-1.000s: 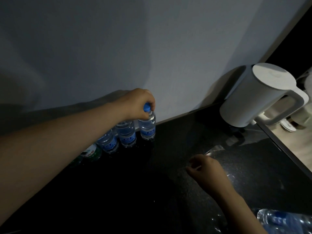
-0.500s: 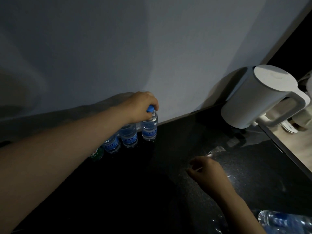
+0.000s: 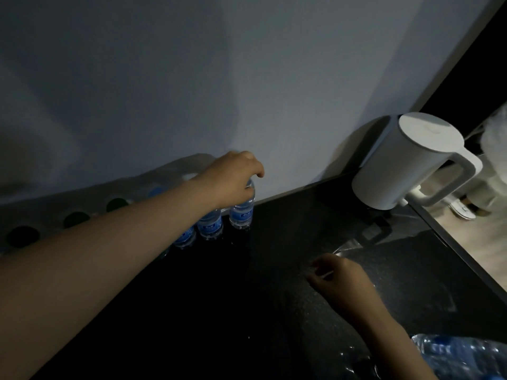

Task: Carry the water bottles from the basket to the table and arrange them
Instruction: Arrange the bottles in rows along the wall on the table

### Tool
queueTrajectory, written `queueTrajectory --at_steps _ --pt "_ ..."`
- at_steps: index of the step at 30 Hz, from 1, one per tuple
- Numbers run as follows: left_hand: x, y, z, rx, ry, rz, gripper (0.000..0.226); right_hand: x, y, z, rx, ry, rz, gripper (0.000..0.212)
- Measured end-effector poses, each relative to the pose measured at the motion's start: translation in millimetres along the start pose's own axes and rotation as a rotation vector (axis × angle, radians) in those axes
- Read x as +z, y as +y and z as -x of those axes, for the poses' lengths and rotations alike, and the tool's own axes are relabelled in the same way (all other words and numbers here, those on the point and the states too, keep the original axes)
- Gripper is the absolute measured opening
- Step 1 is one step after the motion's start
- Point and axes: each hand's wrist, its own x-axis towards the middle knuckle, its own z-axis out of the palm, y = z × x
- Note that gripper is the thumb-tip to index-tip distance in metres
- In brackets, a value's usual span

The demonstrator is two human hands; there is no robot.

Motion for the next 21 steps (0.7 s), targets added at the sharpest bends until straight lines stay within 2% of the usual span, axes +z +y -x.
queueTrajectory --at_steps 4,8,21 --pt "-3.3 17.1 20.3 0.013 -0.021 0.019 0.036 -12.7 -2.0 16.9 -0.012 0.036 0.028 0.019" --pt "-2.4 42.0 48.1 0.027 -0.114 0.055 0.031 -27.2 -2.3 39.0 -0.015 0.046 0.080 0.026" --pt "16.4 131.4 112.3 0.193 -0.294 0.024 0.039 -66.3 22.1 153.8 0.066 0.064 0.171 0.032"
